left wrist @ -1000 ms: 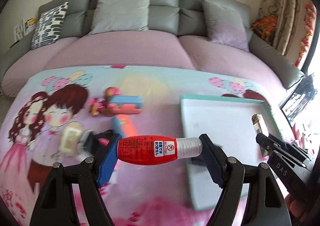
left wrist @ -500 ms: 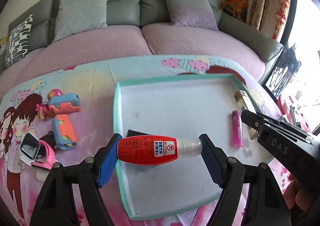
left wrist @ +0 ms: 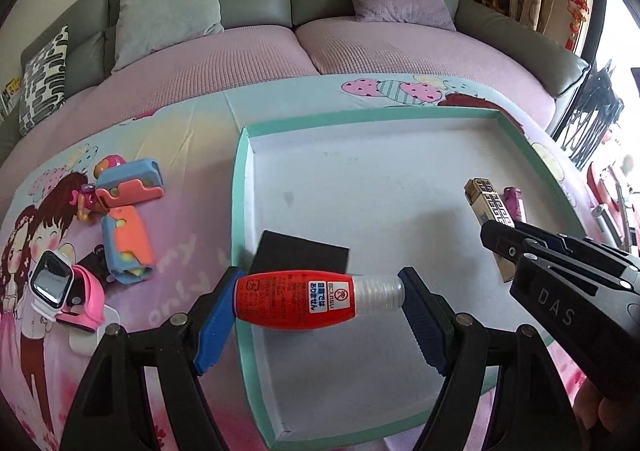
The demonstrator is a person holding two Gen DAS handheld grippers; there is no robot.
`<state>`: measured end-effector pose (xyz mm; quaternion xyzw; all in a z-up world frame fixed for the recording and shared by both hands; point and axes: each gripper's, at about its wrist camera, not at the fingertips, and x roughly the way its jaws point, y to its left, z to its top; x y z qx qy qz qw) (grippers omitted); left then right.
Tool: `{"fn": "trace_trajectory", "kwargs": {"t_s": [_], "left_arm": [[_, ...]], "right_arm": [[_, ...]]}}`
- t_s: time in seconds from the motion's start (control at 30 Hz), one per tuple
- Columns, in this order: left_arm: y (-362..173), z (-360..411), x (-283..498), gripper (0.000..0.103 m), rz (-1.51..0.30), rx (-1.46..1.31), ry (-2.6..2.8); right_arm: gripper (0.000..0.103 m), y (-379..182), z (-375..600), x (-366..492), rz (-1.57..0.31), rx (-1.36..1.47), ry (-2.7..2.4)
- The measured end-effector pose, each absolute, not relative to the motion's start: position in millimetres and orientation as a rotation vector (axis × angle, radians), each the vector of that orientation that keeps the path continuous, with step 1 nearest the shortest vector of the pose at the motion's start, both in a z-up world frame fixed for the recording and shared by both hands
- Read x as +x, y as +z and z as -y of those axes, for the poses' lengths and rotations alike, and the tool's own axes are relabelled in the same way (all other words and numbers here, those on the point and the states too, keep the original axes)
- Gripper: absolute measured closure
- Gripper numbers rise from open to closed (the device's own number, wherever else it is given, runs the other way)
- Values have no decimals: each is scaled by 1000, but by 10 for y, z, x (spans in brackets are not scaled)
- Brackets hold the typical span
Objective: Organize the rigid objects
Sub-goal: 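Lower the red glue bottle into the tray with the left tool while the right tool places the gold box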
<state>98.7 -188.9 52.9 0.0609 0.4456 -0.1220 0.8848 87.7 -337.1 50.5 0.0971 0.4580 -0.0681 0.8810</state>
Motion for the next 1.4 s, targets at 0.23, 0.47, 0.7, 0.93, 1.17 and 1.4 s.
{"fn": "trace_trajectory", "kwargs": {"t_s": [0.23,0.47,0.7,0.93,1.17,1.4], "left_arm": [[474,1927,1008,24,-933,141,-252],[403,1970,1011,24,-963,153,-259],[424,1964,1005,24,-961,149,-264],[569,1924,970,24,-918,127,-271],[669,1879,968,18,-889,113,-263],[679,1842,984,7,-880,105,-243]], "right_arm": [[80,445,3343,930,-986,171,-157],[80,437,3314,950,-1000,155,-163],[78,521,3317,937,-966,161,-172],[77,664,3369,883,-905,199,-176],[77,836,3441,811,-832,236,-191],[77,827,3466,817,-828,239,-204]]}}
